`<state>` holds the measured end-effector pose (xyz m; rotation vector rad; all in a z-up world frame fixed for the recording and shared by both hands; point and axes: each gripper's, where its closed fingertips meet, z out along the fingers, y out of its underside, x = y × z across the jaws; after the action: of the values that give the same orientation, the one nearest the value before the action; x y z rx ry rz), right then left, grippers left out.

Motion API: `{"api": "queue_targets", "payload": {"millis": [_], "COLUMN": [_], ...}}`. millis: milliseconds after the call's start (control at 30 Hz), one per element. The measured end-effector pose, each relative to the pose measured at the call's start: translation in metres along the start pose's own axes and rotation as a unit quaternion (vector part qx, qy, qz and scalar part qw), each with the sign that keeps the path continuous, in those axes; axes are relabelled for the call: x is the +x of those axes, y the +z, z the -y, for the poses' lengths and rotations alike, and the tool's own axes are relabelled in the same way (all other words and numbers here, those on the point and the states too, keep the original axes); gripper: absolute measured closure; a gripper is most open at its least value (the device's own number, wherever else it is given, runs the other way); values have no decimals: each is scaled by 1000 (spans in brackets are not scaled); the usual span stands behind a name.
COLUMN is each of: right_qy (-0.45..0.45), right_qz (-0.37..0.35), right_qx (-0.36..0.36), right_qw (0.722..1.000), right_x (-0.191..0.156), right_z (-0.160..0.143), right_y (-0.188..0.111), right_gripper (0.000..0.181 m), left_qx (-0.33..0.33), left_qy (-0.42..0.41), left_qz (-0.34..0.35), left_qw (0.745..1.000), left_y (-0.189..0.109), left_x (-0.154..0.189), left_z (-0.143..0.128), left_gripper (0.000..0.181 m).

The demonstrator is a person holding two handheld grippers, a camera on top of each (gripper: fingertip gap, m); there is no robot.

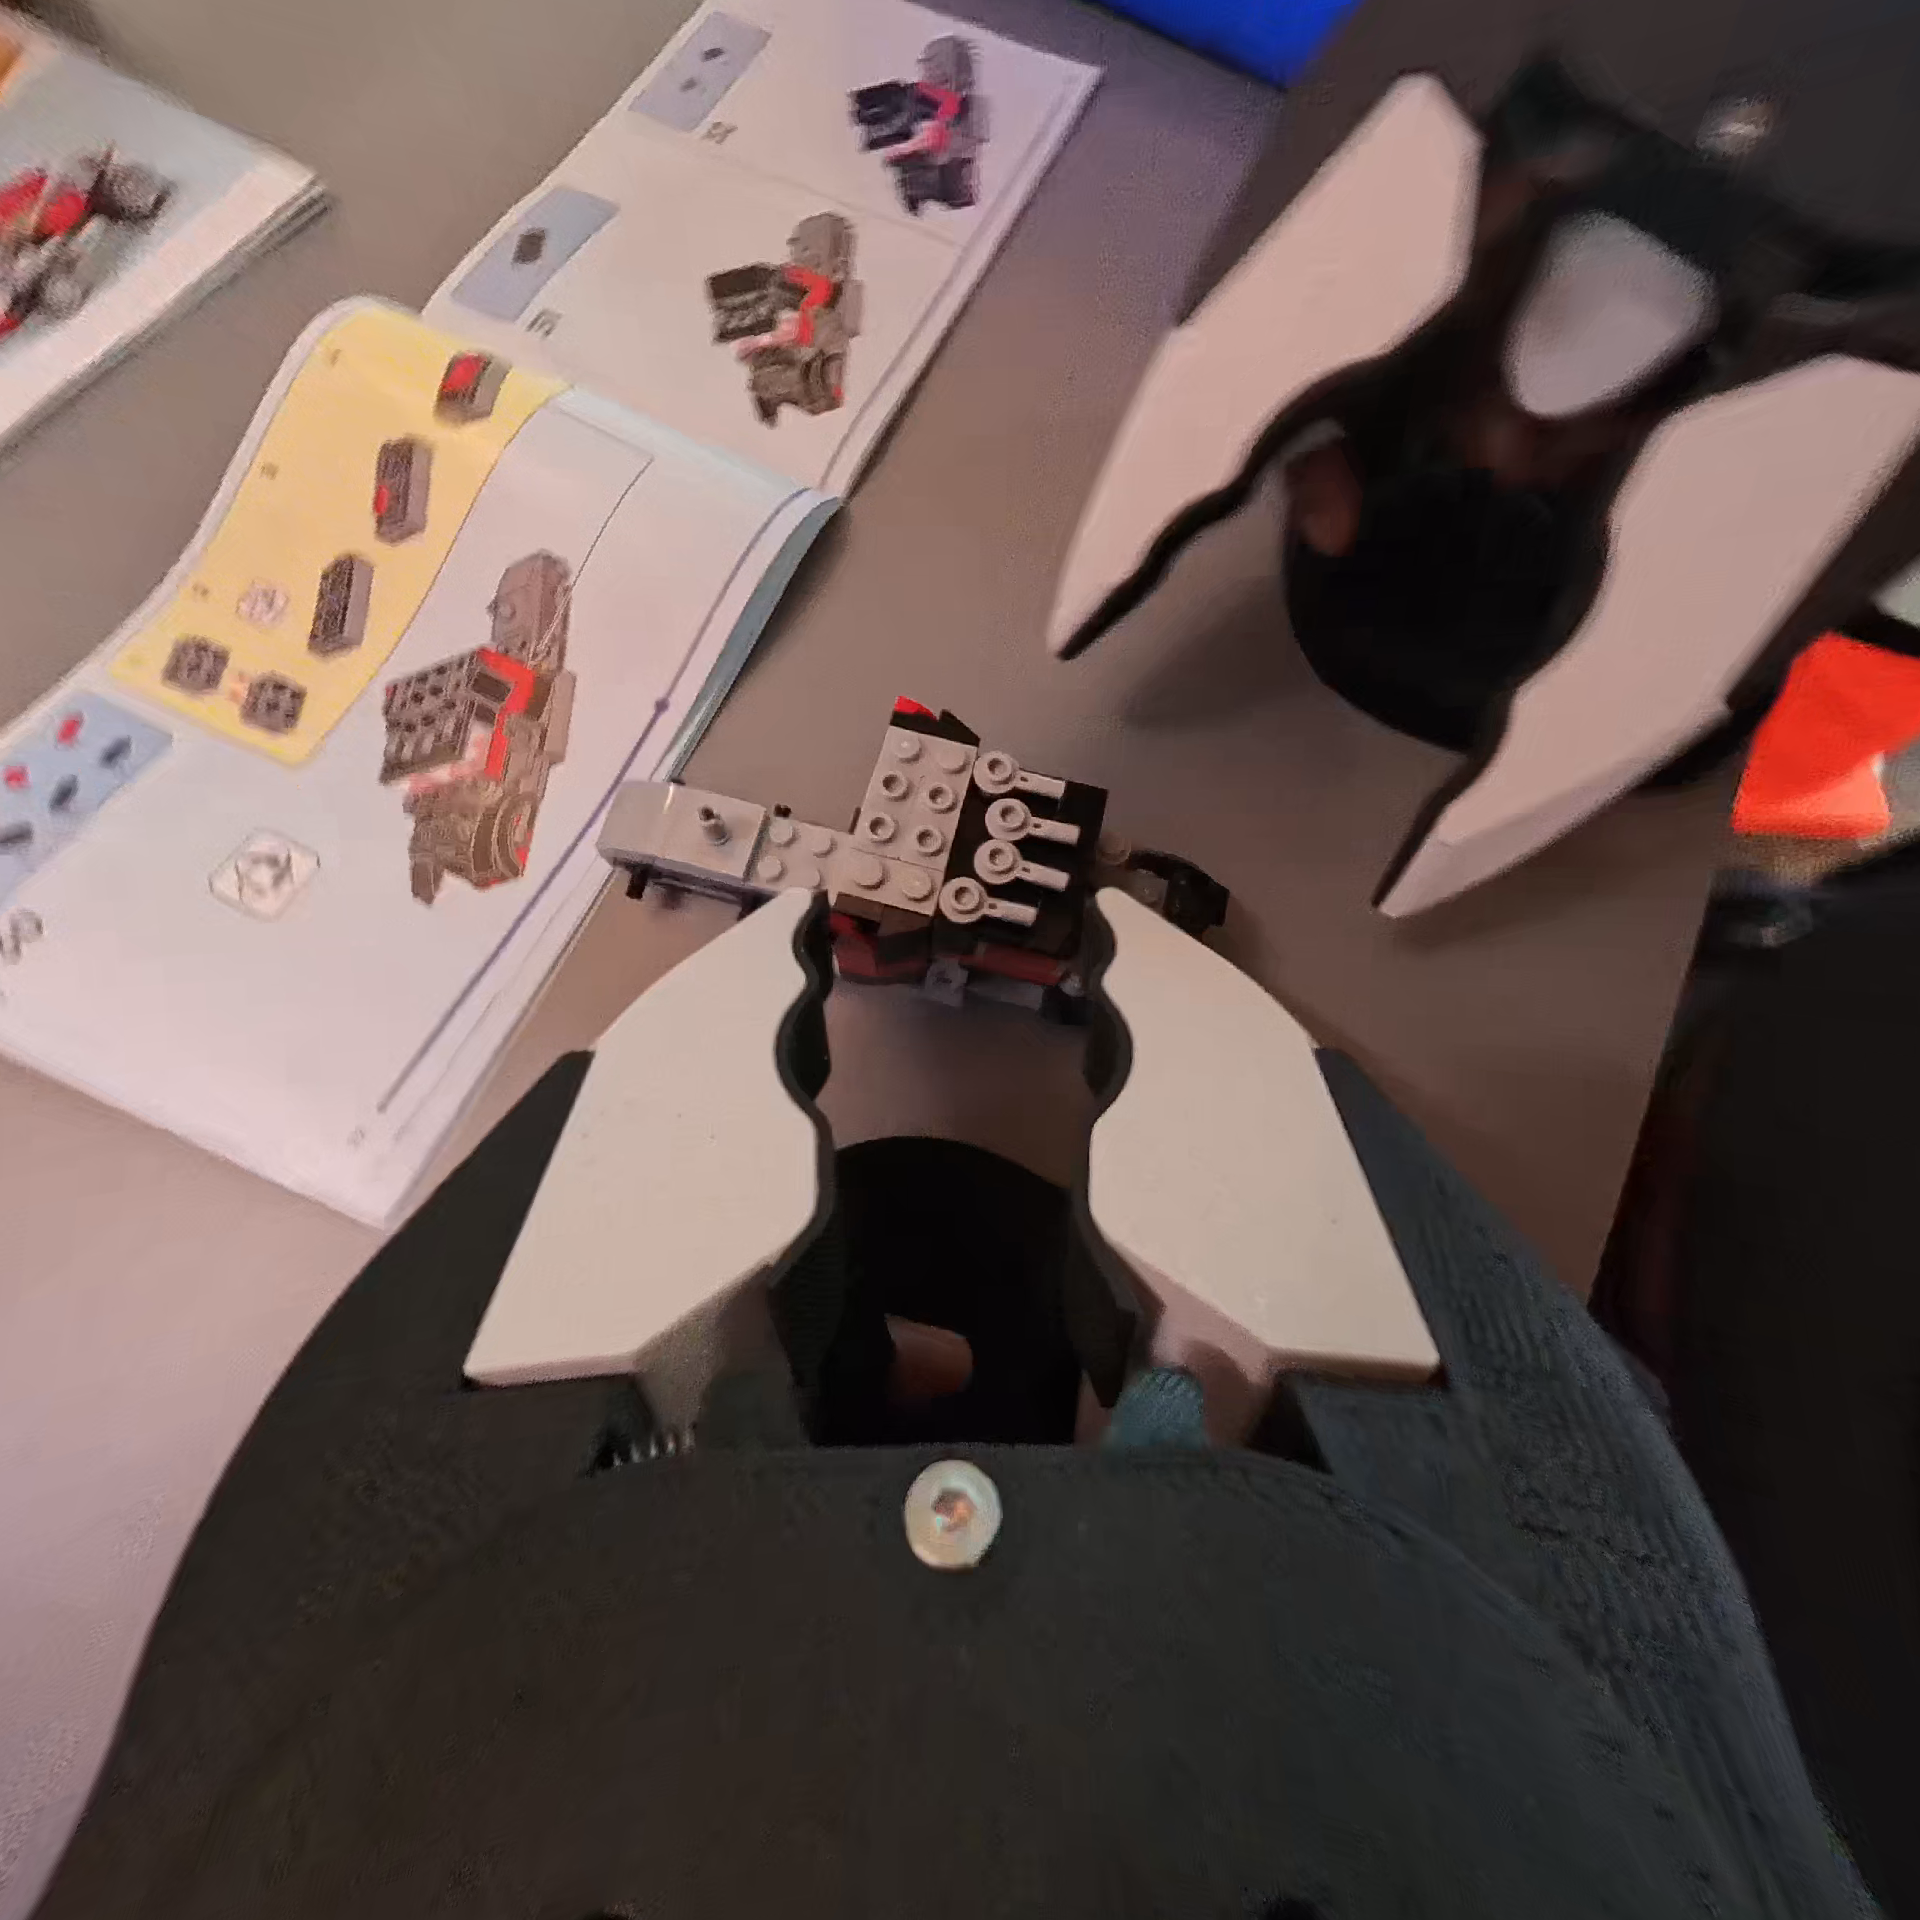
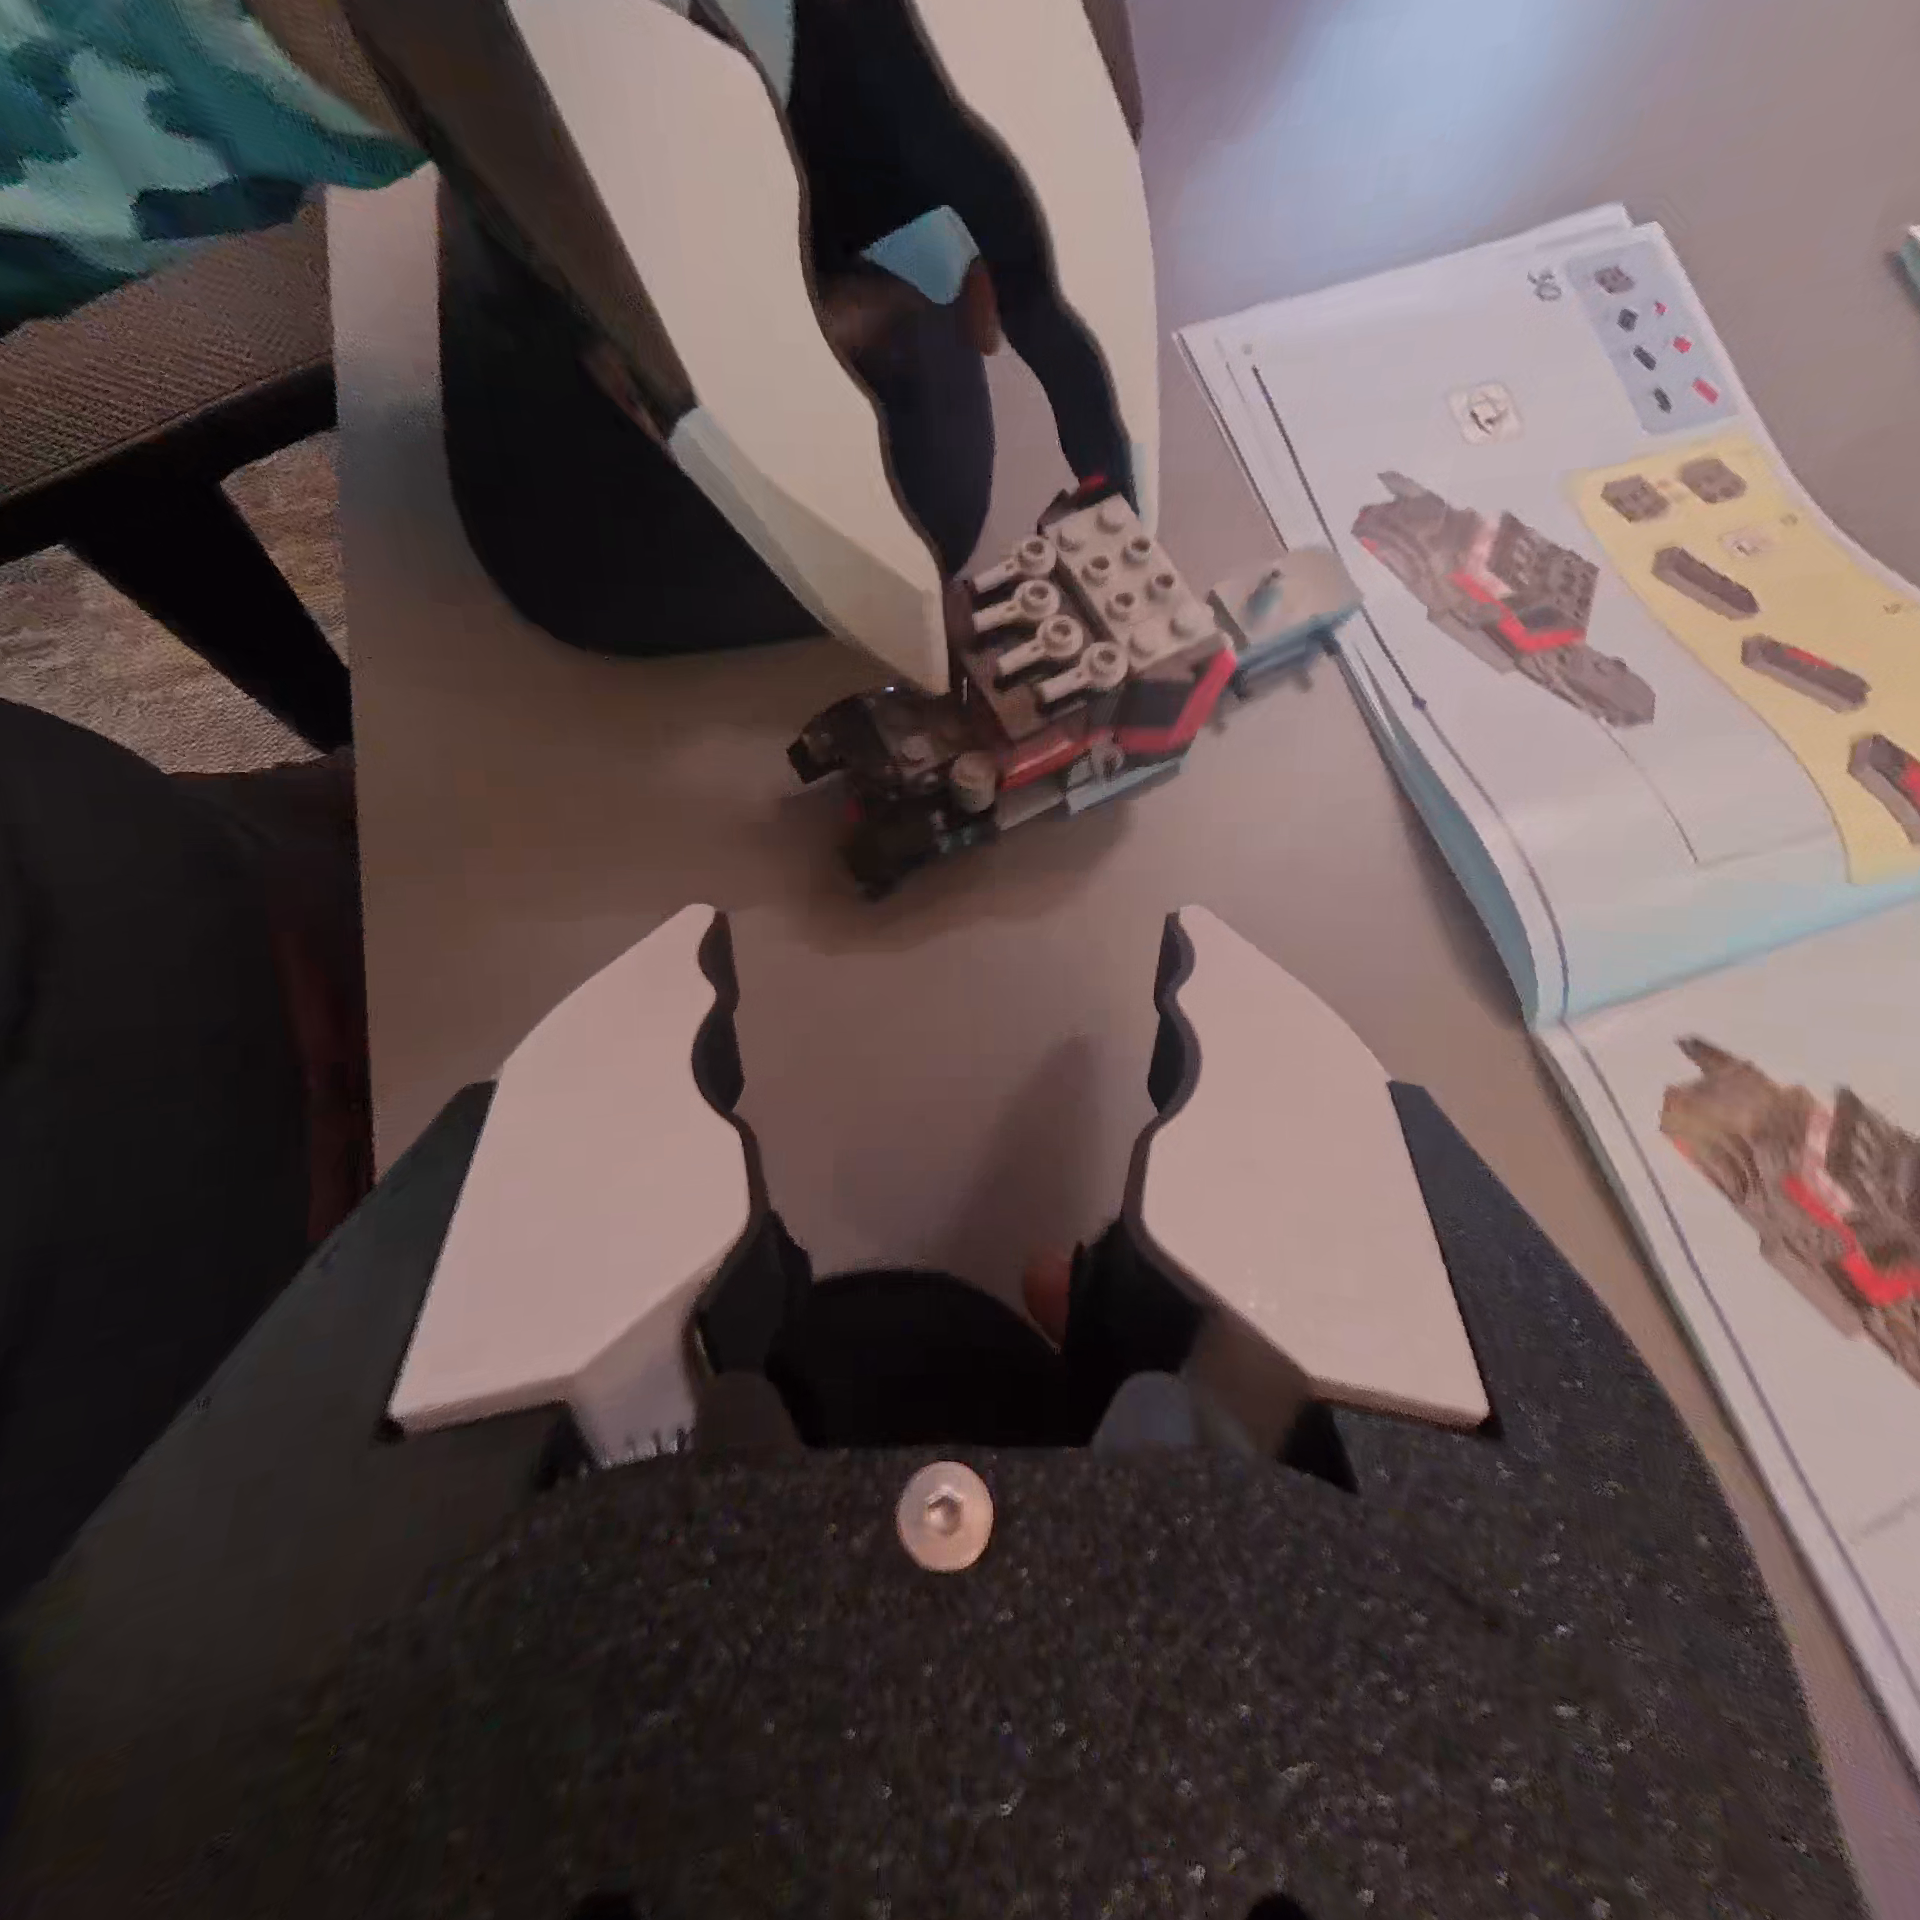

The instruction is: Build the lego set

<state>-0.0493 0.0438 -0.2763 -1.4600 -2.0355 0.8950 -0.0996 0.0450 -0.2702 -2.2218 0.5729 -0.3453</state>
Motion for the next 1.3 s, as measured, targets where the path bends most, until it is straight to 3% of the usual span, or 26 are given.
{"api": "queue_targets", "payload": {"millis": [100, 200, 400, 500, 667, 733, 900, 1033, 1167, 1300], "right_qy": [45, 61, 36, 24, -64, -57, 7, 27, 67, 57], "right_qz": [-37, -53, -113, -123, -120, -141, -202, -262, -228, -239], "right_qx": [3, 4, -37, -58, -89, -94, 8, -25, -48, -63], "right_qw": [998, 997, 992, 990, 987, 984, 979, 964, 970, 967], "right_x": [5, 8, 10, 14, 44, 63, 66, 62, 48, 49], "right_z": [-10, -15, -26, -25, -26, -25, -6, -19, -24, -25], "right_y": [-13, -16, -6, 2, 0, -7, -44, -48, -36, -36], "right_gripper": [110, 110, 106, 126, 136, 137, 102, 78, 69, 69], "left_qx": [-1, 26, 61, 82, 90, 85, 54, 32, 40, 32], "left_qy": [-94, -113, -50, -30, 37, 42, -26, -52, -81, -74], "left_qz": [60, 72, 120, 139, 138, 143, 193, 246, 231, 228], "left_qw": [994, 991, 990, 986, 986, 985, 979, 967, 969, 970], "left_y": [9, 20, -25, -44, -46, -40, -24, -16, -10, -8], "left_x": [1, 16, 28, 32, 47, 46, 28, 11, 16, 17], "left_z": [6, 14, 10, 6, 11, 12, 3, 3, 8, 6], "left_gripper": [135, 128, 124, 125, 128, 127, 123, 84, 79, 78]}}
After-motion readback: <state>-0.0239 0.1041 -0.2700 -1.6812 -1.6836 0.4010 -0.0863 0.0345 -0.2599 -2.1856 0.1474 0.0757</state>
